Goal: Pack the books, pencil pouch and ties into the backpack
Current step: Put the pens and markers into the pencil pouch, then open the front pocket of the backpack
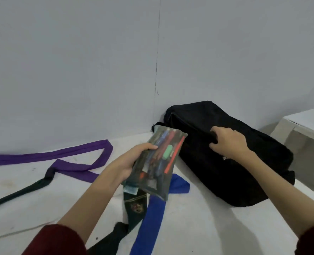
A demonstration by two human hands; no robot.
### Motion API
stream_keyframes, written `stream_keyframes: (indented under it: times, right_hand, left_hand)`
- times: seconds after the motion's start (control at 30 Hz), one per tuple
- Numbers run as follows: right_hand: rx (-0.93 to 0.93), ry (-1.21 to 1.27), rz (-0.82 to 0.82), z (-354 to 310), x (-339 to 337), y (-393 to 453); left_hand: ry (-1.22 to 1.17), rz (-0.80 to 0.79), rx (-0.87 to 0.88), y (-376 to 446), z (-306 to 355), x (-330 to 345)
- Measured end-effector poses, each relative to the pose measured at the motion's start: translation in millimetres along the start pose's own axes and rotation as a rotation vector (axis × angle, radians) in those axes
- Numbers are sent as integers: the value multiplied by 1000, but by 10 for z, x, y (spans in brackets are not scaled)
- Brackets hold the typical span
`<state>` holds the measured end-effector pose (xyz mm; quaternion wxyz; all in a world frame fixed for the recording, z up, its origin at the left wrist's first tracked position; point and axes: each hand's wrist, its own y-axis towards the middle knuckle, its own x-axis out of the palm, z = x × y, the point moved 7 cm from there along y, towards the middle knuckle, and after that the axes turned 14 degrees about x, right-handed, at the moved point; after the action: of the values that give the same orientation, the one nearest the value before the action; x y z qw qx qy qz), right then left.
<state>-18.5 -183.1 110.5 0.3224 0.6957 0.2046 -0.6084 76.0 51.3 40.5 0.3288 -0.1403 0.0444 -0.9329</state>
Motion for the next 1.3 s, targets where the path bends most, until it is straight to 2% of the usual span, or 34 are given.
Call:
stream_keyframes:
  times: [0.1,0.17,0.4,0.53,0.67,0.8,0.87,0.97,1.07,1.17,1.23,1.3]
  right_hand:
    - [-63,265,16,200,-191,57]
    - [-128,338,-20,321,-330,151]
    - [-224,455,-139,313,-458,307]
    - [-270,477,-136,295,-531,312]
    - [-317,468,-159,278,-530,350]
    - [-332,427,-200,318,-527,486]
    - [-339,432,-246,343,-520,560]
    - [-349,460,-300,355,-481,629]
    - [-331,521,-336,373,-431,675]
    - [-326,578,-341,357,-404,717]
    - [-319,600,-336,321,-375,735]
    - [-313,601,-325,293,-333,749]
  left_hand:
    - [-10,12,-7,321,-85,410]
    - [-52,40,8,526,-95,681]
    - [-134,190,69,1083,188,1081]
    - [-257,346,144,1365,297,1179]
    - [-349,406,200,1569,372,1316]
    - [-408,317,202,1731,371,1309]
    - [-247,267,203,1771,362,1219]
    - [49,312,253,1788,367,1024]
    - [-51,294,287,1753,391,1046]
    - [-249,155,243,1708,358,1292]
    - [-270,102,209,1688,320,1391]
    - [-247,118,205,1670,307,1365]
